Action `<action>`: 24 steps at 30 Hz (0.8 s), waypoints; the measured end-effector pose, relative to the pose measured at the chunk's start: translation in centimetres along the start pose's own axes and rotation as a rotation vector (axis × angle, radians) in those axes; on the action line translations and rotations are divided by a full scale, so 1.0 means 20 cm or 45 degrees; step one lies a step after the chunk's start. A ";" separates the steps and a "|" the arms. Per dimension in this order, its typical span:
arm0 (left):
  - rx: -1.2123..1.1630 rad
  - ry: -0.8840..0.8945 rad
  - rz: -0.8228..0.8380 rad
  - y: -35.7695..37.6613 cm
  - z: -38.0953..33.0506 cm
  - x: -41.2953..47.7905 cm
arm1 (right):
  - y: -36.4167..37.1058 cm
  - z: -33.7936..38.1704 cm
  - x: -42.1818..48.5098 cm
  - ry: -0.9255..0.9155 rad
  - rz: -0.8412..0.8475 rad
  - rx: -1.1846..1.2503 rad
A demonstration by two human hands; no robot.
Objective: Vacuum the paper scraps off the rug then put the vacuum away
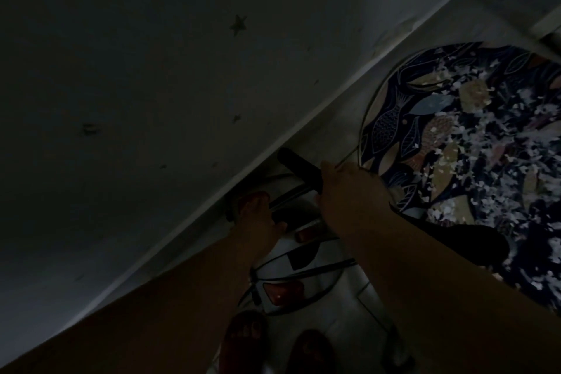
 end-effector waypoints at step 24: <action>0.061 -0.306 0.423 0.30 0.24 0.29 | 0.09 0.13 0.02 -0.103 -0.235 0.027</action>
Point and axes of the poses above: each hand's wrist, its own x-axis towards the middle knuckle, its own y-axis out of the palm, z = x × y, the point moved 8 cm from there along x, towards the middle knuckle, and after that the axes turned 6 degrees about -z, right-handed, at the moved point
